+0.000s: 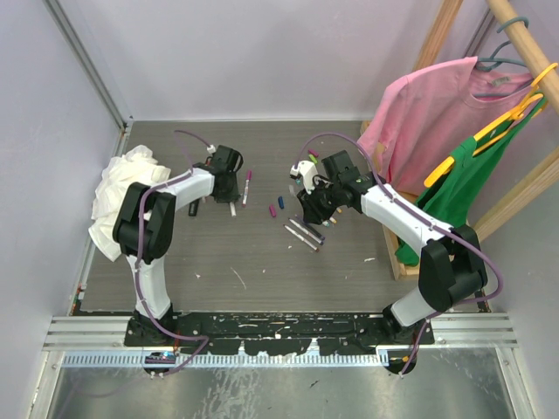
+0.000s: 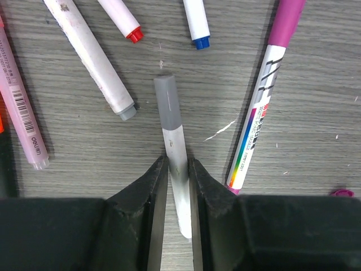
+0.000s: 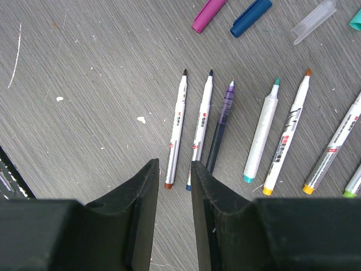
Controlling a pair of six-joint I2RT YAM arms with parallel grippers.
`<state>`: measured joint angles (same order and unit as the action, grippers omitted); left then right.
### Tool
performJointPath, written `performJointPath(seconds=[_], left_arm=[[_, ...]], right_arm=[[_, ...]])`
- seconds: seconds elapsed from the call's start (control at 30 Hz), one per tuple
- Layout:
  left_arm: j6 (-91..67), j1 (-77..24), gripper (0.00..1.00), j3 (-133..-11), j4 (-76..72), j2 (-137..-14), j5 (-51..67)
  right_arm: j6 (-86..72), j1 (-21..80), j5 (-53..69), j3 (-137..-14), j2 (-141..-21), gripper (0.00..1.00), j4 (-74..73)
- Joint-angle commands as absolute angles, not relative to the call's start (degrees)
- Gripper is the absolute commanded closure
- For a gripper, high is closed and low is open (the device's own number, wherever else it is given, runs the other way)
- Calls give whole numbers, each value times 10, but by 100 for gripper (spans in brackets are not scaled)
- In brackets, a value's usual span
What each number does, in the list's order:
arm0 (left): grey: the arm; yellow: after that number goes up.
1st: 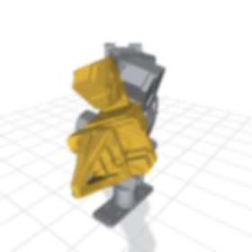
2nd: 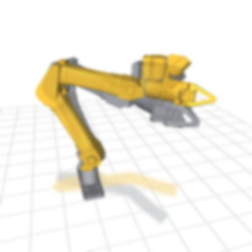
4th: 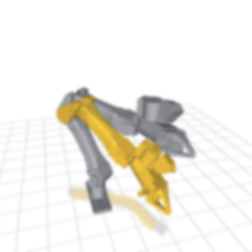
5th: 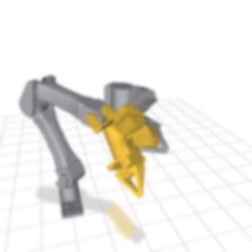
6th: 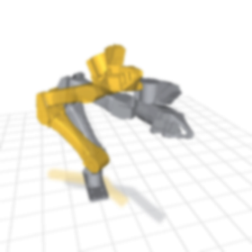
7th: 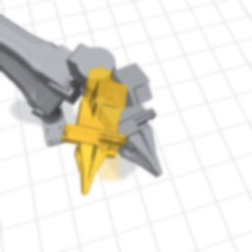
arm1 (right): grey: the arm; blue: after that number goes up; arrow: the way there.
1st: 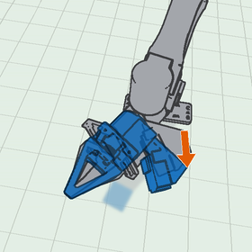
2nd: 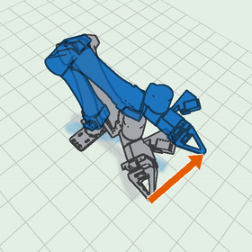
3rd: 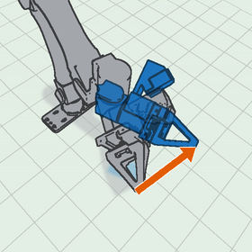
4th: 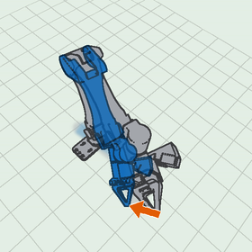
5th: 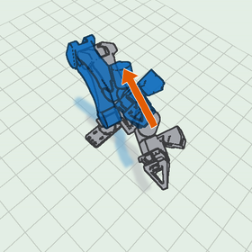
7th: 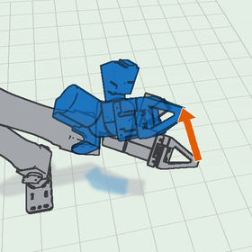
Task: Open the pen caps
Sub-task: Pick up the pen from the center of the board.
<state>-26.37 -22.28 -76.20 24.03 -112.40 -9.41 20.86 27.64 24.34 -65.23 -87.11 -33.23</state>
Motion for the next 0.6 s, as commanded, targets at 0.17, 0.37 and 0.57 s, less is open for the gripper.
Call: performJointPath(seconds=[0.17,0.37,0.57], left_arm=[[-280,-219,84,-725,226,-1106,-85],[-282,-219,96,-685,206,-1055,-90],[-280,-219,100,-637,175,-987,-78]], right_arm=[[213,276,260,-656,-858,65,-327],[211,275,273,-657,-862,65,-329],[209,275,289,-657,-861,65,-329]])
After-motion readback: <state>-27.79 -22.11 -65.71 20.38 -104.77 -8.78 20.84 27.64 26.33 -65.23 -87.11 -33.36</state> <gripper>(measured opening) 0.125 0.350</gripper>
